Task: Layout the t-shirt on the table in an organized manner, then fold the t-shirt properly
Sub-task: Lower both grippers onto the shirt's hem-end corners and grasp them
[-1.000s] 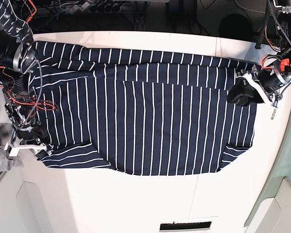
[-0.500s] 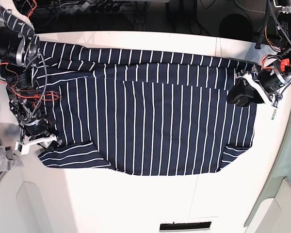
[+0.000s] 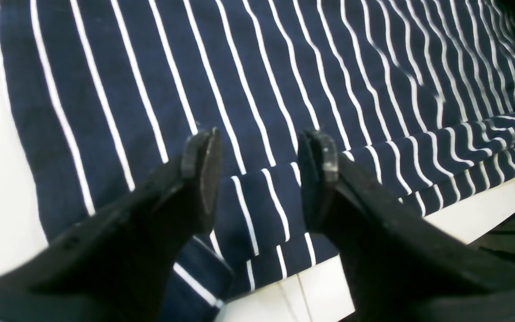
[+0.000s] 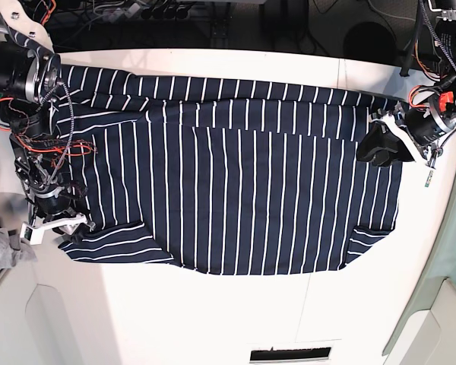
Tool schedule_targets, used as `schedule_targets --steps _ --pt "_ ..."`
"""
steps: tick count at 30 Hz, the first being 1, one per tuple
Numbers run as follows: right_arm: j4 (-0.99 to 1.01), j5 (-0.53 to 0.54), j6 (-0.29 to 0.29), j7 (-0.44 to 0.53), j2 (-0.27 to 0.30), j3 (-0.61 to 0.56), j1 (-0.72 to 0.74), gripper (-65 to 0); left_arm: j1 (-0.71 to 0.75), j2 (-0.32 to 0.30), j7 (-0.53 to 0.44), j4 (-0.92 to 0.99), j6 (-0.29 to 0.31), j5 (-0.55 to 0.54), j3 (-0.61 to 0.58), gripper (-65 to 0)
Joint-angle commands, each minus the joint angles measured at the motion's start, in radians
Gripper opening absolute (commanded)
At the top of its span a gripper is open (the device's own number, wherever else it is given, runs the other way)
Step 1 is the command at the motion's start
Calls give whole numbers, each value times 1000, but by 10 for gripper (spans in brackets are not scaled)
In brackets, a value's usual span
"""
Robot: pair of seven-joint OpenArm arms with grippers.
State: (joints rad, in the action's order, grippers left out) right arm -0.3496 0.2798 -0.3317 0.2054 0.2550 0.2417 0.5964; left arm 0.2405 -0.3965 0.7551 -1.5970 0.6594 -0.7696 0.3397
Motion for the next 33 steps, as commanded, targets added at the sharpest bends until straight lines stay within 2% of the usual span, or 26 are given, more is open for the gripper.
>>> schedule_targets --steps 1,6,13,15,19,20,25,27,30,33 --pt "-21 8 -2 31 14 -1 37 -374 -7 -16 -21 -18 6 -20 6 -347" --pt "-21 7 43 30 14 -1 43 -374 -7 -19 -21 -18 6 -34 6 -347" --pt "-19 -61 40 -16 8 -1 34 -376 -8 -19 -22 -18 6 -34 6 -347" --pt "-19 -78 39 -14 8 -1 24 -427 -8 -19 -22 -18 6 -34 6 -347" --pt "-19 -109 30 -13 8 -1 11 -625 -8 -19 -29 -18 6 -34 6 -347" --pt "-19 -109 16 -11 9 -1 10 -650 -8 -19 -37 -18 6 -33 6 -347" --pt "-46 -124 11 -11 11 -1 5 -650 -29 -20 -80 -17 -31 -16 5 -347" --pt "-83 -150 -19 -11 12 -1 -8 -650 -57 -21 -92 -11 -50 15 5 -347" --pt "-182 -178 -105 -12 14 -1 -59 -650 -113 -42 -140 40 -51 59 -22 -346" --pt "-304 -178 -145 -16 13 -1 -138 -650 -209 -66 -182 153 -84 116 -92 -341"
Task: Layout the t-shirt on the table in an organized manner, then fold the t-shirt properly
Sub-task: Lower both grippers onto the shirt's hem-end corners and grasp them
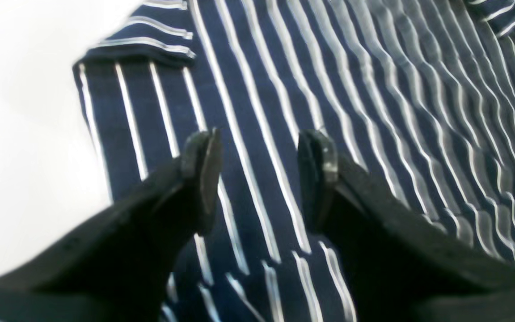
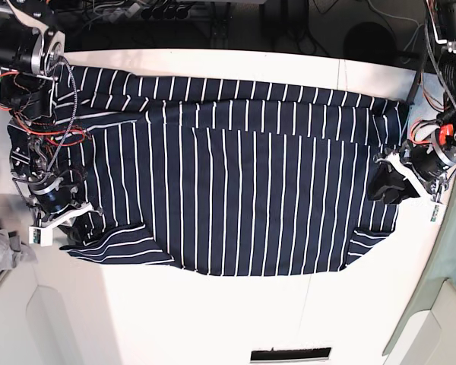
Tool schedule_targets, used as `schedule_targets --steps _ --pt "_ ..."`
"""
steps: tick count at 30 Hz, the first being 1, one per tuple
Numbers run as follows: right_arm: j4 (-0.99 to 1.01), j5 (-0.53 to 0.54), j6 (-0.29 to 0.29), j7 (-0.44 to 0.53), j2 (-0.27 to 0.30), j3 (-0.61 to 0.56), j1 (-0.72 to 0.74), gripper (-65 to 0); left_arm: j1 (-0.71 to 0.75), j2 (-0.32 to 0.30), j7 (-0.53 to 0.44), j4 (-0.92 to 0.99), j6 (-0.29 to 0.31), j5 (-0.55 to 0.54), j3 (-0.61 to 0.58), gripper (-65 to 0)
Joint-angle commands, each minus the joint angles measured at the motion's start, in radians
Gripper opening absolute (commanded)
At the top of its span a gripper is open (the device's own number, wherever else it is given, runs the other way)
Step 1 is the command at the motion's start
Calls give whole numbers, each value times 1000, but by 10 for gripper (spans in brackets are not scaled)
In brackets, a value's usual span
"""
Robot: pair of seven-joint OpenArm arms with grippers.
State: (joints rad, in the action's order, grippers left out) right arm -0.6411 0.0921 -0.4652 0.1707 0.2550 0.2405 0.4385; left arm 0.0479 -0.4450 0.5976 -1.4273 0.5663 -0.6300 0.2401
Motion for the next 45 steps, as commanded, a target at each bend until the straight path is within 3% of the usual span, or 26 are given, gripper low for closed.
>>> schedule_targets --steps 1,3,10,15,17,19,21,24,27,29,32,34,45 --pt "-53 10 -11 18 14 1 -10 -650 -54 -23 -45 28 -2 -6 -19 -312" --pt "-133 10 -10 16 14 2 -73 -650 -134 -24 -103 122 -10 53 -68 -272" --pt "-374 12 -10 16 14 2 -287 -650 -371 -23 -324 446 -118 266 -235 -271" --pt "-485 13 -10 15 14 2 -378 -650 -482 -12 -471 632 -283 332 -341 -271" --pt "-507 13 -10 12 14 2 -397 -650 -521 0 -525 702 -306 363 -360 -271" --pt "-519 13 -11 13 13 2 -412 -650 -555 13 -510 756 -310 362 -365 -271" --pt "-521 13 -11 12 13 2 -419 -650 -573 21 -469 788 -356 331 -365 -271" --pt "-521 13 -11 12 10 2 -418 -650 -575 21 -422 790 -398 228 -362 -271" --pt "-521 13 -11 12 8 2 -417 -650 -574 22 -342 789 -398 134 -312 -271" --pt "-520 13 -10 12 8 2 -417 -650 -574 33 -299 789 -377 73 -248 -271" --pt "-520 13 -10 12 8 2 -417 -650 -575 56 -258 789 -290 17 -160 -271" --pt "-520 13 -11 12 8 2 -417 -650 -574 67 -242 789 -285 -28 -143 -271" --pt "-520 13 -10 10 8 2 -418 -650 -574 124 -274 789 -320 39 -142 -271"
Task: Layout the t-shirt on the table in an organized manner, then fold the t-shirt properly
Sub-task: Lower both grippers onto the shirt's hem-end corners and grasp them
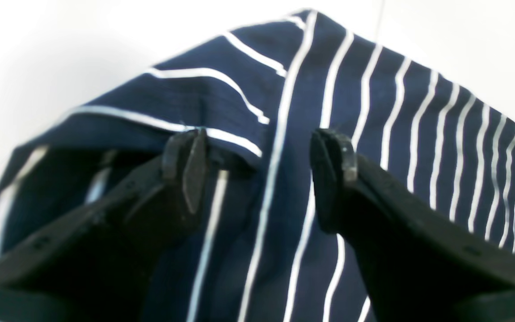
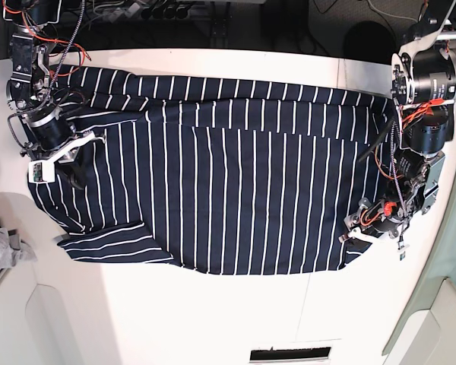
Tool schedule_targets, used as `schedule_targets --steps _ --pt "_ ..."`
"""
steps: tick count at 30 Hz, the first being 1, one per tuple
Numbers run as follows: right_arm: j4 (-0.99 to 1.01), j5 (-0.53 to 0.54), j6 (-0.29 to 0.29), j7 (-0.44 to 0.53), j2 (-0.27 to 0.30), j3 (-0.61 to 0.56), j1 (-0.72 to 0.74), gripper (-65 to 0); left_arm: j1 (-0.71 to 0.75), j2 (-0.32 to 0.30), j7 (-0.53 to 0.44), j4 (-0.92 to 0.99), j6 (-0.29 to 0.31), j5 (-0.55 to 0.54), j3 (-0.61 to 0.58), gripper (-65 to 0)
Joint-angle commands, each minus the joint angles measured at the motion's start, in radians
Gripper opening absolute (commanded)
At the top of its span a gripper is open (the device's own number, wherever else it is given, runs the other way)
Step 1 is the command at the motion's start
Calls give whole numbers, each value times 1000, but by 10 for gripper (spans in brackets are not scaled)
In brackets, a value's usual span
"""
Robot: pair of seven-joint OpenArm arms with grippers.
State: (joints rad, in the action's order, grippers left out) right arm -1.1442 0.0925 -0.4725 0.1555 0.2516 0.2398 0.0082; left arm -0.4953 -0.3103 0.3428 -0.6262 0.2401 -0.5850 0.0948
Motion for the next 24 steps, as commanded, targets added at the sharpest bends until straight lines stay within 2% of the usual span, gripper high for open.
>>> schedule_targets --steps 1,3,4,5,7,8,10,14,16,18,22,24 --pt "-17 12 -3 24 11 3 13 -650 -31 -8 -24 -13 5 5 3 -272" --pt "-17 12 -3 24 11 3 14 -633 -31 2 -32 -12 -25 20 3 -283" --pt "-17 13 -3 24 11 3 13 -620 -31 7 -33 -13 -49 28 3 -322" --pt "-17 13 -3 24 11 3 13 -611 -31 12 -32 -13 -63 39 3 -396" --pt "-17 13 -3 24 11 3 14 -609 -31 20 -41 -13 -64 61 3 -612" --pt "-17 13 0 24 11 3 16 -609 -31 23 -54 -13 -64 63 3 -650" --pt "-17 13 24 24 11 3 23 -609 -32 19 -58 -14 -8 62 3 -650" --pt "-15 52 125 18 11 3 74 -609 -31 6 -50 -43 196 35 3 -650" --pt "-8 80 168 -18 11 3 122 -599 -30 -2 -23 -66 248 -11 3 -650" --pt "17 87 203 -75 11 3 188 -527 -30 -11 24 -91 278 -54 3 -650" --pt "159 88 293 -89 11 3 330 -279 3 -27 141 -185 414 -118 3 -650" --pt "261 87 333 -89 12 3 402 -229 41 -41 171 -248 455 -170 2 -650"
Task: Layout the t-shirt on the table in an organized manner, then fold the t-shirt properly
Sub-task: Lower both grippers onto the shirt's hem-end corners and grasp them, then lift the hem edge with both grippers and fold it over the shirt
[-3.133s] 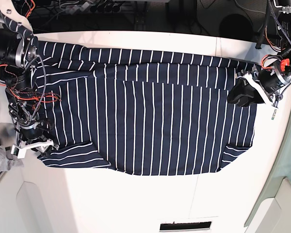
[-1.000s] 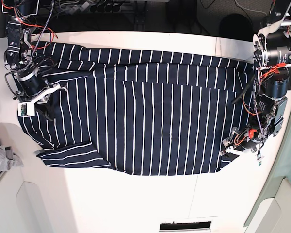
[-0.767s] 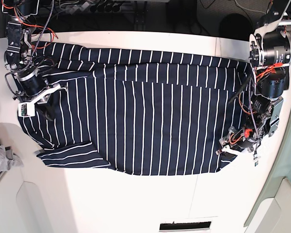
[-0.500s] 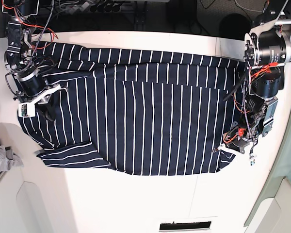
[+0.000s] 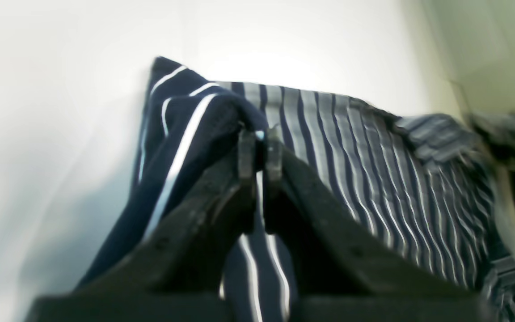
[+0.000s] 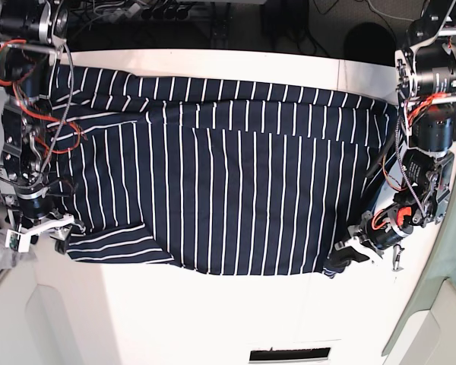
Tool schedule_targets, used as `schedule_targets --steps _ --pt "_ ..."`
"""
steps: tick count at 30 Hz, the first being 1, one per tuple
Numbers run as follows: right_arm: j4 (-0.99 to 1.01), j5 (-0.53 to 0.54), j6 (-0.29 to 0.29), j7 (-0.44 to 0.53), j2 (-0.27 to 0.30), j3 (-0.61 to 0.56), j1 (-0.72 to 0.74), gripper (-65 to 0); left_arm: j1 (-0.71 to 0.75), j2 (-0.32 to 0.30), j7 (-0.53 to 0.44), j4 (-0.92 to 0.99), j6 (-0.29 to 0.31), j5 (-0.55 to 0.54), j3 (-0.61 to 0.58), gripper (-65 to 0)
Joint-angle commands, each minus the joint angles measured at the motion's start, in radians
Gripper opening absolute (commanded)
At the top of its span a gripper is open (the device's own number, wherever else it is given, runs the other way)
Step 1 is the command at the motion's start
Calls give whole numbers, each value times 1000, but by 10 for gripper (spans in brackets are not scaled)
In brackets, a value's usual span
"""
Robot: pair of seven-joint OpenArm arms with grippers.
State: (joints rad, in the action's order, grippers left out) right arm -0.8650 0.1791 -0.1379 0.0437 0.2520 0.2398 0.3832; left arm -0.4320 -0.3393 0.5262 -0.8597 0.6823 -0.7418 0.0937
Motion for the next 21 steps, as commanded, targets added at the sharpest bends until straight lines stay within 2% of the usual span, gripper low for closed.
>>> schedule_targets --steps 1,3,8,13,14,15,19,20,21 --pt "38 0 2 23 12 3 60 -230 1 -21 -13 -45 16 -40 2 -650" --pt "160 0 -6 24 11 3 117 -230 47 -39 -13 -105 16 -77 2 -650" --pt "401 0 -151 67 11 3 195 -230 140 -72 -11 -229 16 -85 2 -650" --pt "437 -26 -146 124 11 3 201 -233 156 -74 -10 -260 16 -85 2 -650" --pt "436 -44 -146 140 12 3 201 -249 156 -74 -9 -260 16 -85 2 -650" --pt "433 -66 -147 161 12 3 201 -303 159 -74 -8 -260 16 -84 2 -650" --pt "414 -104 -160 185 11 3 201 -608 171 -76 -8 -259 16 -84 2 -650" --pt "407 -105 -173 185 11 3 201 -650 172 -77 -8 -259 16 -84 2 -650" --pt "400 -105 -182 185 11 3 201 -650 172 -77 -8 -259 16 -84 2 -650"
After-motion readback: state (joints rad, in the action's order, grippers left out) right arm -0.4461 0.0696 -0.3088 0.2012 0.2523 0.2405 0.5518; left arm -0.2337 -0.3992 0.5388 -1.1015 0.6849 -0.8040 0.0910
